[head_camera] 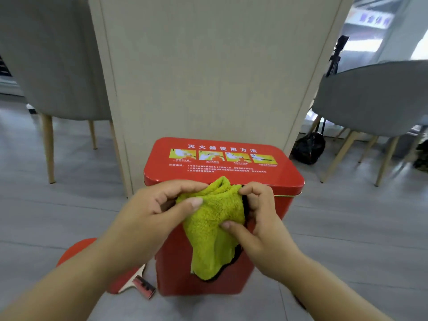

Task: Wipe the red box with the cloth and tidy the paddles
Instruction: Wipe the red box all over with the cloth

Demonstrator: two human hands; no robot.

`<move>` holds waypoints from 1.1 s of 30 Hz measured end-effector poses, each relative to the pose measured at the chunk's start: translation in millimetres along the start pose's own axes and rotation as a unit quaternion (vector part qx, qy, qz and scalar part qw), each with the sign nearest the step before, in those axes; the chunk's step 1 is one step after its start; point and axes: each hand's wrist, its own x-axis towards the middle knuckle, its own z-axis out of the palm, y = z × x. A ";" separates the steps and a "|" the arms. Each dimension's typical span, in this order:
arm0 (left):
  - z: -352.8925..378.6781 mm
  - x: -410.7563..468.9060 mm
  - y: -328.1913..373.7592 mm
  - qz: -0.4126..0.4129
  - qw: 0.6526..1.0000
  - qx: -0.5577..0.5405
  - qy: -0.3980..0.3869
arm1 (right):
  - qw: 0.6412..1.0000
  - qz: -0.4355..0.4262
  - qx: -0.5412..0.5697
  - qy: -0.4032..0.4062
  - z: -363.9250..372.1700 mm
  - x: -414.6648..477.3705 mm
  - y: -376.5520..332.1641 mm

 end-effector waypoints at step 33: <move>-34.2 50.7 -45.6 -0.091 0.937 0.311 0.132 | 0.961 0.138 -0.236 0.041 -76.1 95.8 14.9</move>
